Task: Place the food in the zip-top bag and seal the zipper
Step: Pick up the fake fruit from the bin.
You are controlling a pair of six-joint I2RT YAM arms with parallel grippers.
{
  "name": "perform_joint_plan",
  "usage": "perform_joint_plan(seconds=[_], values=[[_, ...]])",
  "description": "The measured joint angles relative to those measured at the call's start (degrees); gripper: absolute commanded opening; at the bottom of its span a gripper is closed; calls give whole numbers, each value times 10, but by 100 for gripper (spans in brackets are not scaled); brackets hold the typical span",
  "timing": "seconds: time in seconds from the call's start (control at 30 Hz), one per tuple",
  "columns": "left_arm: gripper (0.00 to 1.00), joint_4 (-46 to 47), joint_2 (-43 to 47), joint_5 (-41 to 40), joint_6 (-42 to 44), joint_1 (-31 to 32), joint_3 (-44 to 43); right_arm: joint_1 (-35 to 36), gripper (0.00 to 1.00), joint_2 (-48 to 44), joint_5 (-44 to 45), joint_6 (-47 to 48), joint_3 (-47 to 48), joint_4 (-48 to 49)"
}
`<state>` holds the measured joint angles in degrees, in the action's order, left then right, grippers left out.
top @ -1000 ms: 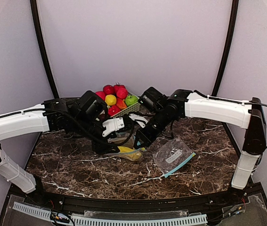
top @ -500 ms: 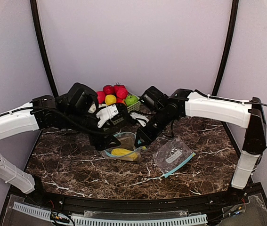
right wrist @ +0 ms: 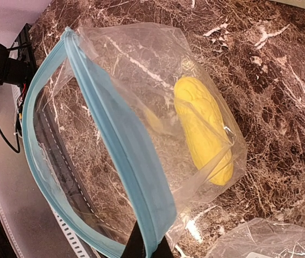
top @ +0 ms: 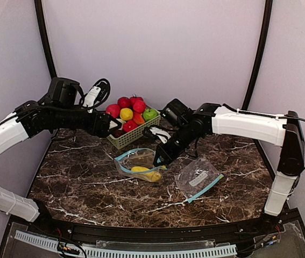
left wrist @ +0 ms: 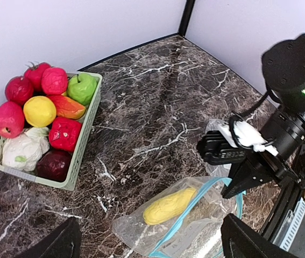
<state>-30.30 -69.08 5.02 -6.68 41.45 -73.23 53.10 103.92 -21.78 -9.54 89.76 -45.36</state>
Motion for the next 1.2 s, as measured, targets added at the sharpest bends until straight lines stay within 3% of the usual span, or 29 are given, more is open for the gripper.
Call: perform_joint_plan(seconds=[0.37,0.73,1.2], values=[[90,73,-26,31,-112,-110,42,0,0,-4,5,-11,-10,18],[85,147,-147,55,-169,-198,40,0,0,-4,6,-17,-14,33],[85,198,-357,108,-178,-284,-92,0,0,-4,5,-21,-14,43]])
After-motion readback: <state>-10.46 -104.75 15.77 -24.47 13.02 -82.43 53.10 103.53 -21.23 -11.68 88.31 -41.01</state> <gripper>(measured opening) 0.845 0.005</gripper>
